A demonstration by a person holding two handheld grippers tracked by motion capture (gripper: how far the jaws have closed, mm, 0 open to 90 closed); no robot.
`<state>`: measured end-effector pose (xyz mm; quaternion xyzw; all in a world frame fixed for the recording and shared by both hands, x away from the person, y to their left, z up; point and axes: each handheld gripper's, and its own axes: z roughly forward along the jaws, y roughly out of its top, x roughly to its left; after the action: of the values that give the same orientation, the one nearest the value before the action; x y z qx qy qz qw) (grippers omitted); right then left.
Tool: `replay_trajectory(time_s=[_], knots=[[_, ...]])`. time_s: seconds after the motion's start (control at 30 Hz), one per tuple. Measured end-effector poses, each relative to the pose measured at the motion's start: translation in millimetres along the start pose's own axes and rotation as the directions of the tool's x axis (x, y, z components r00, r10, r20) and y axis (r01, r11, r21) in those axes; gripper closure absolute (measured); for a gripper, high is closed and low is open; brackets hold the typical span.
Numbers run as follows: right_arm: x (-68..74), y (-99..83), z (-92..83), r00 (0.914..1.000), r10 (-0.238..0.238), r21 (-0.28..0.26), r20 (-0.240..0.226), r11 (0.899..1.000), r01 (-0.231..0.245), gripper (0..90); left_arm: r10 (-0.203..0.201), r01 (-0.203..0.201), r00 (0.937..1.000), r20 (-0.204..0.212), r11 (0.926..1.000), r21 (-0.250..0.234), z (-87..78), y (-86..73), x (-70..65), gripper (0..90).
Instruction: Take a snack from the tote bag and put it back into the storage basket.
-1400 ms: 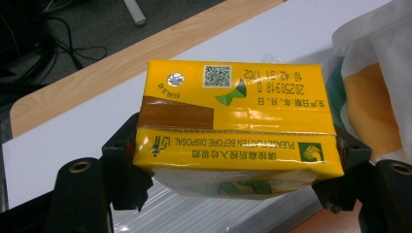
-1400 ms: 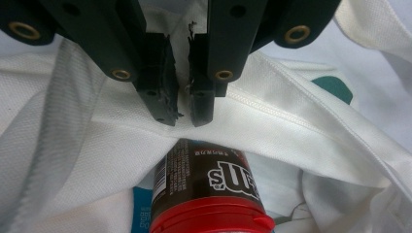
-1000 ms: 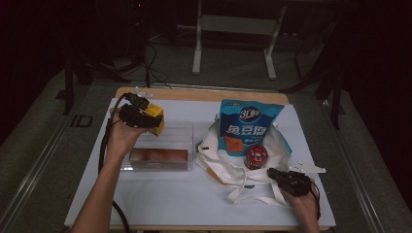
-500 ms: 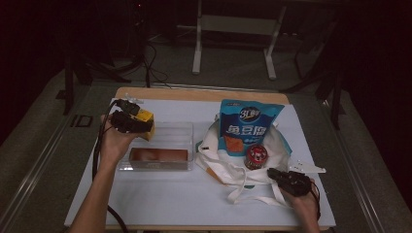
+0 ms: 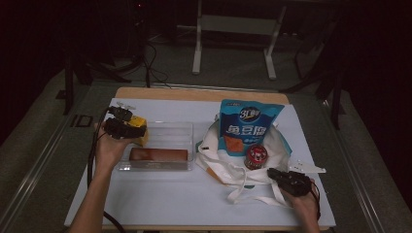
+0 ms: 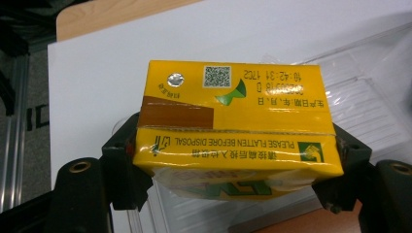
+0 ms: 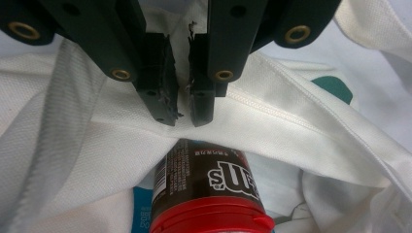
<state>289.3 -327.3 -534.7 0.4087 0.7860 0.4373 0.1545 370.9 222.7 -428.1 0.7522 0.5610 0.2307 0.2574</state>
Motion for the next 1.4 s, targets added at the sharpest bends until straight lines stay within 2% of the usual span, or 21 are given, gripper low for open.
replay_trajectory(time_s=[0.33, 0.5, 1.0, 1.17, 1.4], knots=[[0.1, 0.0, 0.0, 1.0000, 0.000, 0.000, 0.001, 1.000, 0.000, 81.3, -0.026, 0.026, 0.9996, 0.009, 0.9995, 0.021, 8.0, -14.9, 4.4, 28.2], [-0.1, -0.1, -0.1, 1.0000, 0.000, -0.001, 0.000, 1.000, 0.000, 81.2, -0.026, 0.026, 0.9997, -0.001, 0.9988, 0.042, 11.9, -23.0, 6.2, 28.1], [0.2, -0.2, -0.2, 1.0000, 0.000, 0.000, -0.004, 1.000, 0.000, 79.7, -0.028, 0.029, 0.9994, -0.022, 0.9981, 0.055, 7.5, -33.1, 4.4, 27.5], [0.2, -0.2, -0.1, 1.0000, 0.000, -0.001, -0.004, 1.000, 0.000, 79.7, -0.024, 0.025, 0.9995, -0.019, 0.9983, 0.052, 4.5, -36.0, 3.8, 27.3], [0.2, -0.3, -0.2, 1.0000, 0.001, -0.001, -0.005, 1.000, -0.001, 79.6, -0.039, 0.040, 0.9991, -0.016, 0.9981, 0.048, -1.8, -39.0, 5.0, 26.8]])
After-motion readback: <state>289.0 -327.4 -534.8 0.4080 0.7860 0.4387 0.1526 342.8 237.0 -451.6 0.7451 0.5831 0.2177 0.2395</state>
